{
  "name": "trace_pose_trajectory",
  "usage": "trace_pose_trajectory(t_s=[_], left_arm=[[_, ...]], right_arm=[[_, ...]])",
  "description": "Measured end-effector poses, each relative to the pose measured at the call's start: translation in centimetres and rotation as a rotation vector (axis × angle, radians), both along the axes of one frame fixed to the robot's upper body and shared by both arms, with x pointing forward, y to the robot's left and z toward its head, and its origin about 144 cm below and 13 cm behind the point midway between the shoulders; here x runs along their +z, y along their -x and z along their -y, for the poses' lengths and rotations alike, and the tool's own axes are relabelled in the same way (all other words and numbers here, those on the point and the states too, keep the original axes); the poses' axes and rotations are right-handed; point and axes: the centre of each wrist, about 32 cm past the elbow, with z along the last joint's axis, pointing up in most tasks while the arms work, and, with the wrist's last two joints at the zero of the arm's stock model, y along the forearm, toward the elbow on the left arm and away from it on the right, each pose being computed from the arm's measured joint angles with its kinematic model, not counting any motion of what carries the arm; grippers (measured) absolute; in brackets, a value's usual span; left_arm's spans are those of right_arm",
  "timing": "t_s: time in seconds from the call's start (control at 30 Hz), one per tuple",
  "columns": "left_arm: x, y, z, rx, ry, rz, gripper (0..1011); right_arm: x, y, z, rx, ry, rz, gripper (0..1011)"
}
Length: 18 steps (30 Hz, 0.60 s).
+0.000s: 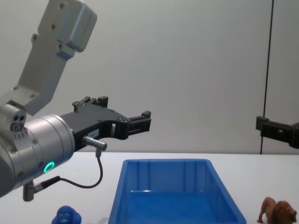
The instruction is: Pick up the two dolls from the table and place them into the box.
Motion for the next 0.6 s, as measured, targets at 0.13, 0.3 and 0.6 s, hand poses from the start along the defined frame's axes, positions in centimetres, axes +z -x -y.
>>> trace_pose_trajectory(t_s=[0.13, 0.3, 0.6], left_arm=[[0.00, 0.00, 0.00, 0.000, 0.000, 0.000, 1001], [0.00, 0.00, 0.00, 0.000, 0.000, 0.000, 1001], [0.00, 0.00, 0.00, 0.000, 0.000, 0.000, 1001]], right_arm=[[0.00, 0.00, 0.00, 0.000, 0.000, 0.000, 1001], [0.00, 0.00, 0.00, 0.000, 0.000, 0.000, 1001], [0.00, 0.00, 0.00, 0.000, 0.000, 0.000, 1001]])
